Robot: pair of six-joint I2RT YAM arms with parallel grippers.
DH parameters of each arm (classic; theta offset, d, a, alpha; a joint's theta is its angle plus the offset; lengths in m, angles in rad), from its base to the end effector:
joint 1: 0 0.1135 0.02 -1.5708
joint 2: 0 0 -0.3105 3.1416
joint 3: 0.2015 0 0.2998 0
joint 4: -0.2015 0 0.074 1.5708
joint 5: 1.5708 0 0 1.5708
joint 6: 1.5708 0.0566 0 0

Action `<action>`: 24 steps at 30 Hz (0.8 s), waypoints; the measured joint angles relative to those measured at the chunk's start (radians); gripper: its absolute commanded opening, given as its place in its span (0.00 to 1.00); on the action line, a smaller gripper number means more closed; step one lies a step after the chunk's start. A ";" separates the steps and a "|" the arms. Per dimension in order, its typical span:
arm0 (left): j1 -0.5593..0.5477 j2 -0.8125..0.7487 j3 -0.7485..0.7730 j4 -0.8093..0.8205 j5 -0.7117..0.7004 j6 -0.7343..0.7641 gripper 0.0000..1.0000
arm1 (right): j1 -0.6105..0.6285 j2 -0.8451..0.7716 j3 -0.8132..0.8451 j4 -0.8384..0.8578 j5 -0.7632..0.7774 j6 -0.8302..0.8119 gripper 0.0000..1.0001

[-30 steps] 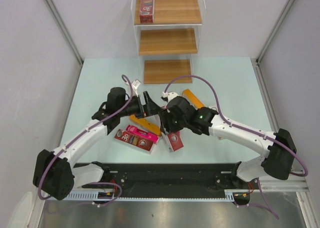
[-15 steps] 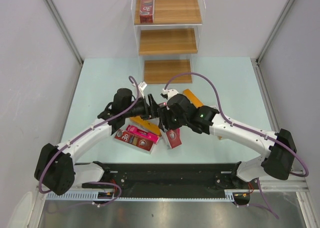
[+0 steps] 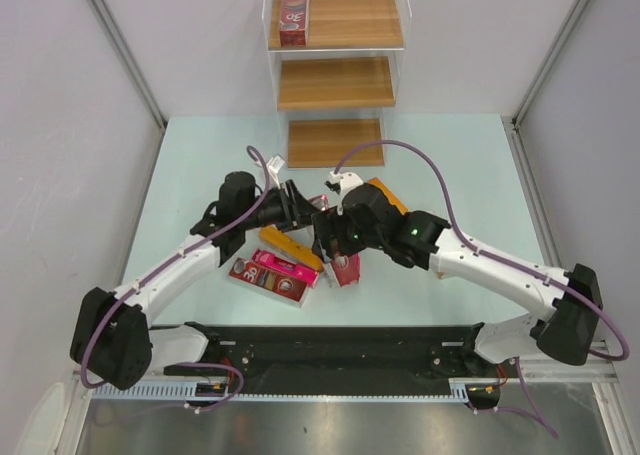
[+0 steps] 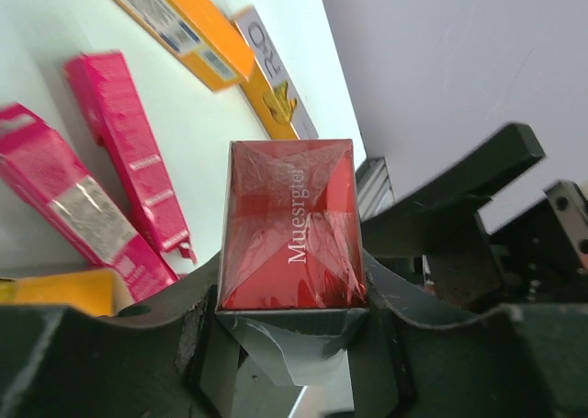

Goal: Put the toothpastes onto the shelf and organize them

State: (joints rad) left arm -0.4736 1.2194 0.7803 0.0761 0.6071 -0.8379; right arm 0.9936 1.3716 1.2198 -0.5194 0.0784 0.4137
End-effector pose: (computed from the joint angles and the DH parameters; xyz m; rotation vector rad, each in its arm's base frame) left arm 0.2675 -0.1734 0.2917 0.0661 2.1543 -1.4092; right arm 0.2002 0.2994 0.3516 -0.6229 2.2418 0.6571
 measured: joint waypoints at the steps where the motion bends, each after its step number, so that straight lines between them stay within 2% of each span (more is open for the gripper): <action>1: 0.018 0.000 0.000 0.004 0.008 0.000 0.43 | -0.001 -0.011 0.000 0.003 -0.005 0.001 0.93; 5: 0.148 0.000 0.013 0.011 0.074 0.007 0.43 | -0.029 -0.070 0.002 0.017 -0.063 0.004 0.94; 9: 0.278 0.000 0.057 0.022 0.157 0.008 0.43 | -0.117 -0.126 0.001 0.051 -0.175 0.038 0.95; 14: 0.408 -0.006 0.081 0.144 0.282 -0.064 0.43 | -0.239 -0.189 -0.060 0.187 -0.360 0.128 0.96; 20: 0.461 -0.011 0.082 0.340 0.391 -0.219 0.43 | -0.266 -0.162 -0.114 0.348 -0.532 0.244 0.96; 24: 0.462 -0.020 0.082 0.463 0.428 -0.318 0.42 | -0.252 -0.120 -0.138 0.443 -0.582 0.301 0.92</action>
State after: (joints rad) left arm -0.0116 1.1995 0.8623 0.5392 1.0355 -1.1561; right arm 0.7418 1.2518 1.0821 -0.0769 -0.5037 0.7151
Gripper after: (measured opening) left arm 0.462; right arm 0.947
